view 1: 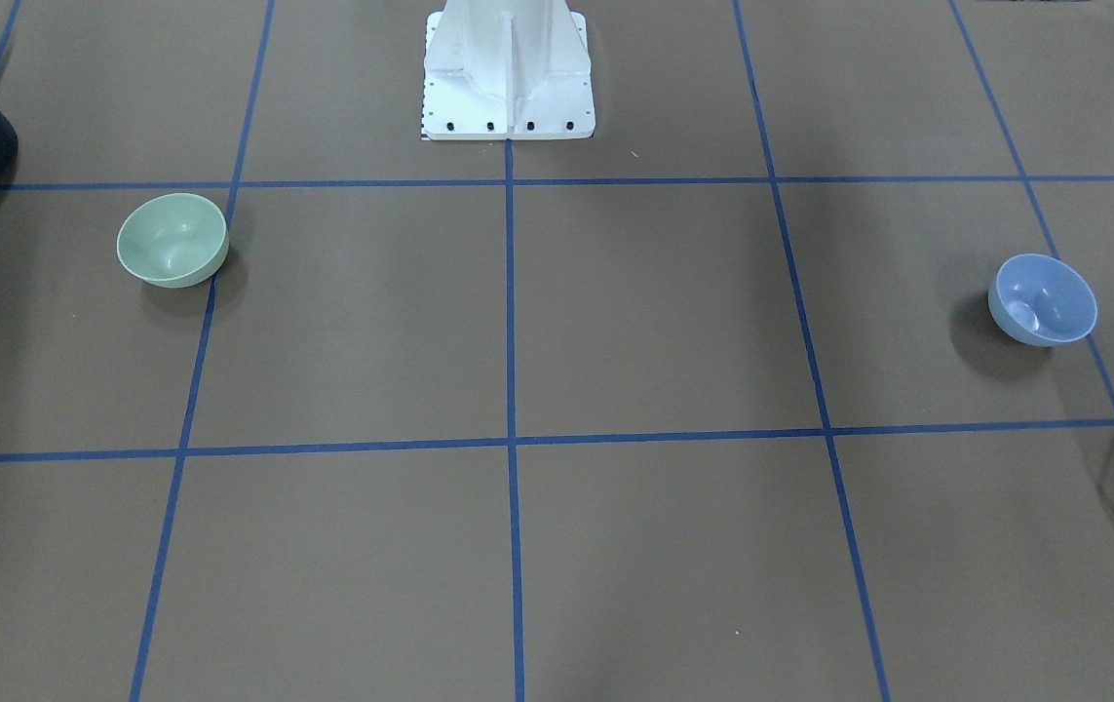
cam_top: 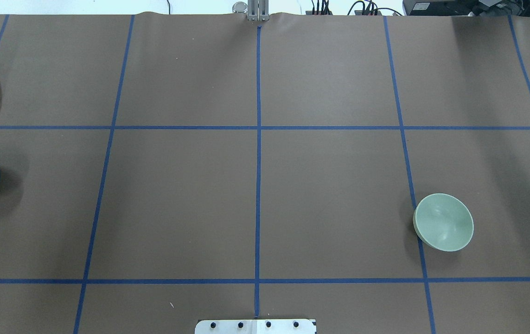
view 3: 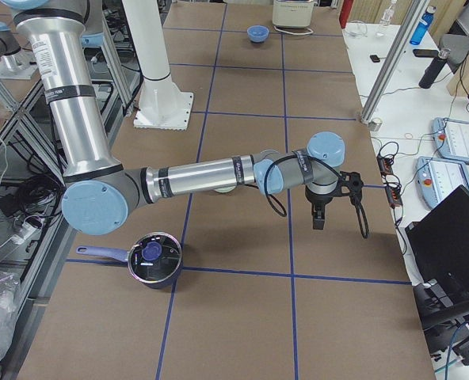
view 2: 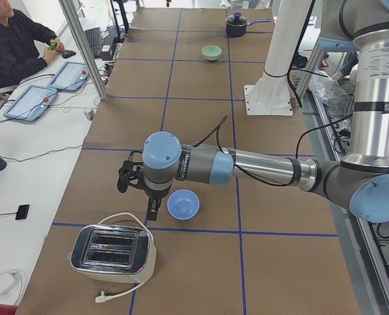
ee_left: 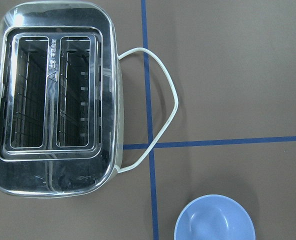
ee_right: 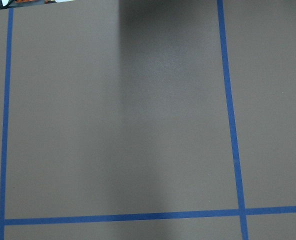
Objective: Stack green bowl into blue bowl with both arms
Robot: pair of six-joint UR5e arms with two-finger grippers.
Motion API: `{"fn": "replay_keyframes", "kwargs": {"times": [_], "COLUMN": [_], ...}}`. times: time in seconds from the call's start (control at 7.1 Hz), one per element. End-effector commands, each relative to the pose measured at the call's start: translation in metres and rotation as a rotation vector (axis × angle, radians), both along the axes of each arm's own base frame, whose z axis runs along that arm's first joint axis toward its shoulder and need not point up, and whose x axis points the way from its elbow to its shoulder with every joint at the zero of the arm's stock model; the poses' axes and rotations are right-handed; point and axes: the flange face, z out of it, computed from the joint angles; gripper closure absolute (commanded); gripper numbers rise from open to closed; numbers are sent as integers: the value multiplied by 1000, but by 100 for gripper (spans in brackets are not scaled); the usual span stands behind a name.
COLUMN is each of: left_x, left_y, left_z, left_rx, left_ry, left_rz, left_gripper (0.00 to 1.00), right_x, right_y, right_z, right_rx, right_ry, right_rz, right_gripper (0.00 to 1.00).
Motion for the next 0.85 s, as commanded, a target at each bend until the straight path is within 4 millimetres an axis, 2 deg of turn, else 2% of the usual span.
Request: {"fn": "replay_keyframes", "kwargs": {"times": [0.0,0.14,0.28,0.42,0.56,0.7], "left_x": [0,0,0,0,-1,1], "left_y": [0,0,0,0,2,4], "left_z": [1,0,1,-1,2,6], "left_rx": [-2,0,-2,2,-1,-11], "left_ry": [0,0,-1,-2,-3,-8], "left_rz": [0,0,0,0,-2,-4], "left_gripper": [2,2,2,2,2,2], "right_x": [-1,-1,-1,1,1,-2], "right_y": [-2,-6,-5,0,14,18], "right_z": [0,-8,-6,2,11,4], "right_rx": [-4,8,14,6,-8,-14], "right_ry": [-2,4,33,44,39,31], "right_rz": [-1,6,11,13,10,10], "right_gripper": [0,0,0,0,0,0]}}
